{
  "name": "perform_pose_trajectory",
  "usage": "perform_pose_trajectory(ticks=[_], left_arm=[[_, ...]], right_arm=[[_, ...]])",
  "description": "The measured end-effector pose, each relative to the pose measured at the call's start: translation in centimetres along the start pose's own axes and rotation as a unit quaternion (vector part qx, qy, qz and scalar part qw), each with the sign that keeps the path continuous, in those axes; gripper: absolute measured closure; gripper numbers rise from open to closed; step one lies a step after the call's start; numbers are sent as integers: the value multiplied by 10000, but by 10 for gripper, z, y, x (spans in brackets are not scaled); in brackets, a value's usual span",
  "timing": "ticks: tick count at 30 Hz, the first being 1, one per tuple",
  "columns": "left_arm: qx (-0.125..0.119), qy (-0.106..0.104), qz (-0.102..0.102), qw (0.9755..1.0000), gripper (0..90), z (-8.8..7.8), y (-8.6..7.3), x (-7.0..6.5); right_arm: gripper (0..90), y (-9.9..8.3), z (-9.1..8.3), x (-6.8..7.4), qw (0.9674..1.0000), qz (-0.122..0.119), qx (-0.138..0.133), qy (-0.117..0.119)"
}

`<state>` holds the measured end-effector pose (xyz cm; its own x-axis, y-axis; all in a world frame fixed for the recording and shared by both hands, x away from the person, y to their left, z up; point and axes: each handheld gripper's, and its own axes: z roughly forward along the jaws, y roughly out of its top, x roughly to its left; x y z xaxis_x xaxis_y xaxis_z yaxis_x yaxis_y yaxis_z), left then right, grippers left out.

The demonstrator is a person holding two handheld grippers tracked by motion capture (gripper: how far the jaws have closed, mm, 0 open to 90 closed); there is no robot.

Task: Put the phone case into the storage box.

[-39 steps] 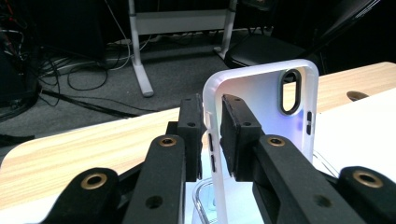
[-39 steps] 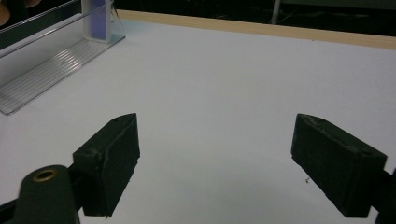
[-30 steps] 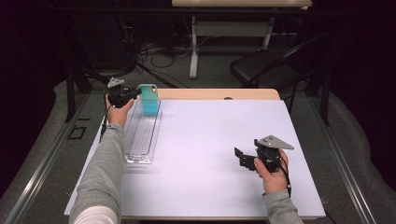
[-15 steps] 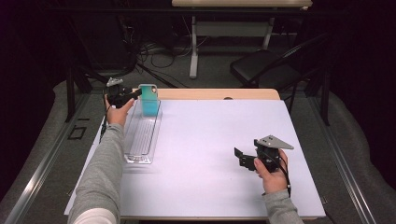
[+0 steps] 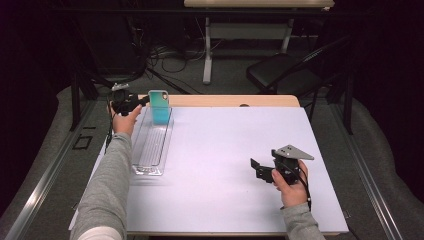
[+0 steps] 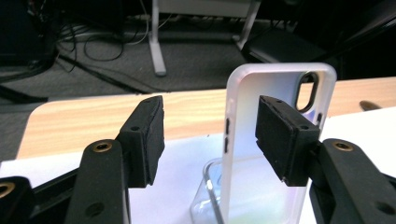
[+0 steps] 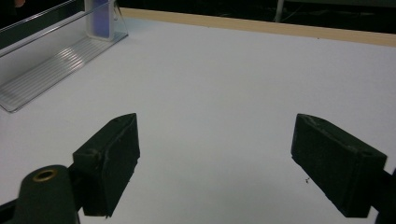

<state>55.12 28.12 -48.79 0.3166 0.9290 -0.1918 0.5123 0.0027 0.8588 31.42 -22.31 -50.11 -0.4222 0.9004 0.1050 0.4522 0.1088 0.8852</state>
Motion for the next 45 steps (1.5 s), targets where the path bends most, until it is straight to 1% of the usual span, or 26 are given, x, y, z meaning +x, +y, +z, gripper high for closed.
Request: perform_pose_trajectory(ticks=[4,7,8,10,16,17,18,20,22,25,28,30,32,33,37,39,42,45], left_arm=[[95,-48,-39,9999,397,-3,1,1],[88,-80,-48,9999,388,-6,2,1],[90,-61,-46,9999,388,-7,3,0],[49,-75,-56,9999,388,-9,4,0],[17,-200,8,9998,363,-18,8,-3],[5,-263,11,9997,355,-20,9,-4],[16,-282,51,9996,343,-22,10,-5],[52,-378,197,9991,284,-25,11,-8],[30,-401,232,9989,285,-29,14,-11],[-42,-479,199,9986,285,-34,16,-15],[0,-526,323,9981,235,-39,18,-20],[23,-555,358,9978,221,-42,19,-23],[37,-589,438,9973,193,-46,20,-26],[47,-601,495,9970,191,-48,21,-28],[31,-669,590,9960,172,-55,23,-35],[1,-759,618,9952,168,-59,25,-38],[-14,-856,594,9946,162,-63,26,-44],[29,-898,642,9939,154,-67,27,-51]], right_arm=[[150,-1,0,1,10000,-6,10,13],[150,-1,0,1,10000,-9,5,11],[150,-1,0,1,10000,-11,3,5],[150,-1,-1,0,10000,-6,15,-4],[150,-1,-1,0,10000,0,27,-8],[150,-1,-1,0,10000,-2,20,-7],[150,-1,-2,0,10000,-3,22,-5],[150,-1,-2,0,10000,14,-1,-10],[150,-1,-2,-1,10000,6,-19,-10],[150,-1,-2,0,10000,19,-26,-3],[150,0,-3,0,10000,-5,-23,12],[150,0,-3,0,10000,-24,-33,11],[150,1,-4,0,10000,-18,-45,10],[150,1,-4,0,10000,7,-59,3],[150,1,-4,0,10000,9,-69,1],[150,2,-5,0,10000,-23,-50,13],[147,3,-5,0,10000,-36,-68,26],[141,3,-5,1,10000,-30,-63,52]])
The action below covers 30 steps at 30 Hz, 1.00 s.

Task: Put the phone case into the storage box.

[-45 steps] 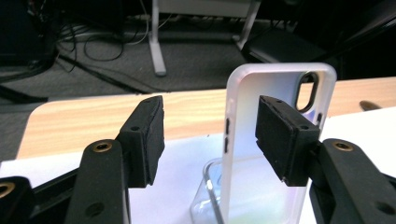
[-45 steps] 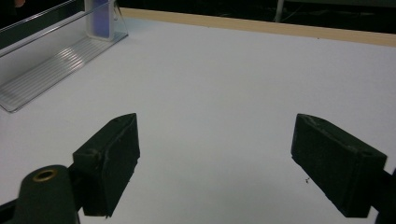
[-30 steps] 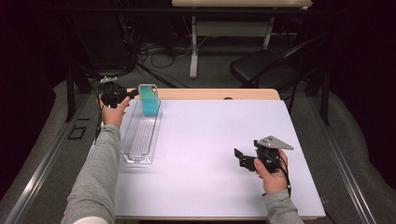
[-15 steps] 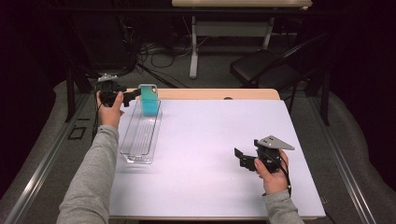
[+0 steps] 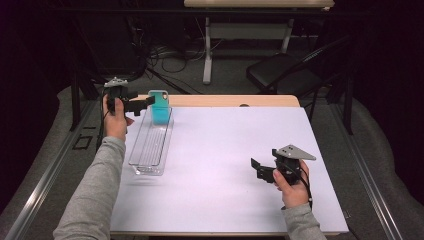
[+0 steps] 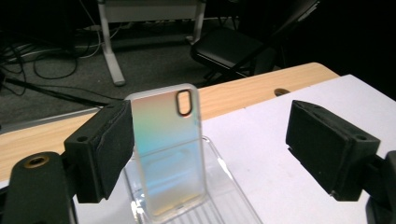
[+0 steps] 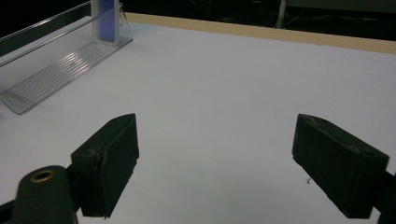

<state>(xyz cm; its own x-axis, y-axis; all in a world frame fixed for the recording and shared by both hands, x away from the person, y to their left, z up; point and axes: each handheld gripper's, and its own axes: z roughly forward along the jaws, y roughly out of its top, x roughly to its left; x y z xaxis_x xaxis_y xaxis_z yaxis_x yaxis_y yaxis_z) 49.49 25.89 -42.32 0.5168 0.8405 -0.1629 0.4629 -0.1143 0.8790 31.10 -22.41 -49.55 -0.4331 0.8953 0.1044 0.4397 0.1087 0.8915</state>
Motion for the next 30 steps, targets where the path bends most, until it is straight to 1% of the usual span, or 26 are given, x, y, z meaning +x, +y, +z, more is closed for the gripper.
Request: perform_pose_trajectory(ticks=[1,4,8,10,13,16,20,22,25,29,30], left_arm=[[7,16,-6,10000,153,-1,0,-2],[36,-21,10,10000,142,-3,1,-8],[144,-102,53,9998,72,-5,0,-13],[171,-84,76,9998,70,-6,-1,-16],[216,-81,135,9996,68,-10,-3,-21],[200,-195,159,9995,68,-14,-5,-26],[243,-206,261,9992,68,-19,-8,-34],[172,-298,305,9989,68,-23,-11,-38],[144,-432,357,9983,68,-28,-15,-43],[142,-540,429,9975,68,-35,-19,-50],[135,-531,453,9975,68,-36,-20,-52]], right_arm=[[139,0,0,0,10000,-12,15,9],[117,1,-1,0,10000,4,30,21],[67,2,-2,-1,10000,63,20,61],[61,3,-3,-1,10000,45,28,57],[54,4,-4,-2,9999,105,7,66],[40,5,-5,-3,9999,51,59,87],[39,7,-7,-5,9998,47,110,137],[39,8,-9,-7,9998,58,131,169],[39,10,-11,-9,9996,23,177,239],[39,13,-12,-11,9992,-27,228,333],[39,14,-12,-11,9991,-42,223,363]])
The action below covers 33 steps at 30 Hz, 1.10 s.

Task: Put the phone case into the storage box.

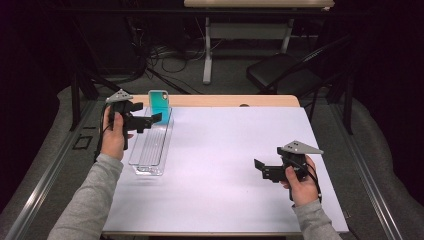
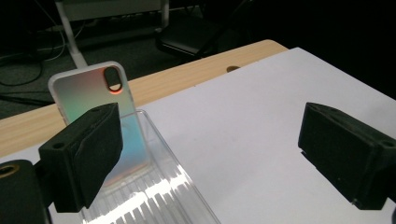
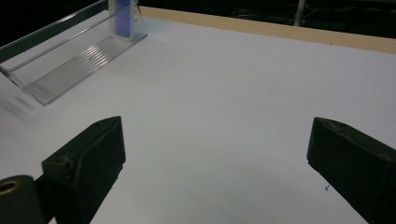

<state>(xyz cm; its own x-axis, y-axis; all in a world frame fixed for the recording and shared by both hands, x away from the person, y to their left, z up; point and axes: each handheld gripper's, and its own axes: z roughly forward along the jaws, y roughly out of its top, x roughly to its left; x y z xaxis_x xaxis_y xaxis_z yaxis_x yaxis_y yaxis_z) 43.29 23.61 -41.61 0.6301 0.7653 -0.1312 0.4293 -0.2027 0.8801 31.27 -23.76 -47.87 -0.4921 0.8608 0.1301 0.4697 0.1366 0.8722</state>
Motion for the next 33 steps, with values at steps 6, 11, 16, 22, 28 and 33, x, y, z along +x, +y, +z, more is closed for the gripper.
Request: perform_pose_trajectory(ticks=[6,11,16,22,28,33], left_arm=[[-52,-112,113,9999,68,-5,-3,-13],[-135,-260,198,9994,67,-11,-7,-21],[-223,-375,283,9986,68,-19,-12,-27],[-339,-552,274,9975,68,-34,-21,-32],[-464,-634,246,9966,68,-47,-31,-38],[-494,-658,287,9962,68,-57,-43,-45]], right_arm=[[39,9,-2,-1,9998,-172,38,62],[39,15,-3,0,9996,-280,41,87],[39,15,-5,2,9992,-381,63,82],[39,13,-12,3,9993,-375,25,31],[39,9,-22,3,9993,-363,-18,-41],[39,4,-32,1,9991,-376,-87,-144]])
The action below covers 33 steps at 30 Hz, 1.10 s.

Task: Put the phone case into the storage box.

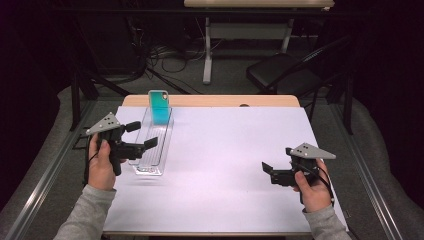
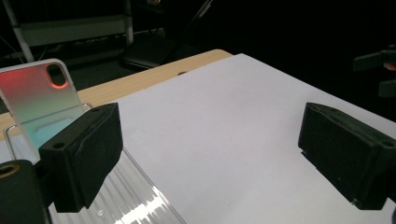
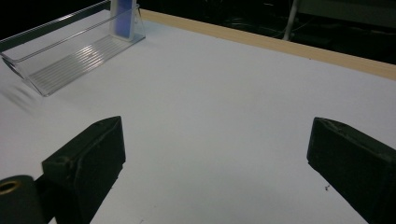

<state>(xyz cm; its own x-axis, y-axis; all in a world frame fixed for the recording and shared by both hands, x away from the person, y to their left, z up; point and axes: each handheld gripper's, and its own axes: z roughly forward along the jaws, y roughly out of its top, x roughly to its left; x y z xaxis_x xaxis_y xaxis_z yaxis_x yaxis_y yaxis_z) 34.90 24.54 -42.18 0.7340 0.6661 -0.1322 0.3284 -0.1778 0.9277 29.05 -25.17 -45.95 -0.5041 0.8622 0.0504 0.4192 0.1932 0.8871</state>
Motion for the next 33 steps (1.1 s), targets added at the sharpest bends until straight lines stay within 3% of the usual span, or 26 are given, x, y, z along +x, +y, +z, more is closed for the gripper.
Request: perform_pose_trajectory(ticks=[15,21,33], left_arm=[[127,66,-134,9998,68,-16,-43,-9],[199,194,-148,9995,68,-21,-57,-12],[43,392,-195,9990,68,-27,-75,-15]], right_arm=[[39,-26,-17,-8,9995,198,-4,-239],[40,-34,-22,-10,9992,175,34,-362],[41,-59,-34,-19,9975,327,34,-619]])
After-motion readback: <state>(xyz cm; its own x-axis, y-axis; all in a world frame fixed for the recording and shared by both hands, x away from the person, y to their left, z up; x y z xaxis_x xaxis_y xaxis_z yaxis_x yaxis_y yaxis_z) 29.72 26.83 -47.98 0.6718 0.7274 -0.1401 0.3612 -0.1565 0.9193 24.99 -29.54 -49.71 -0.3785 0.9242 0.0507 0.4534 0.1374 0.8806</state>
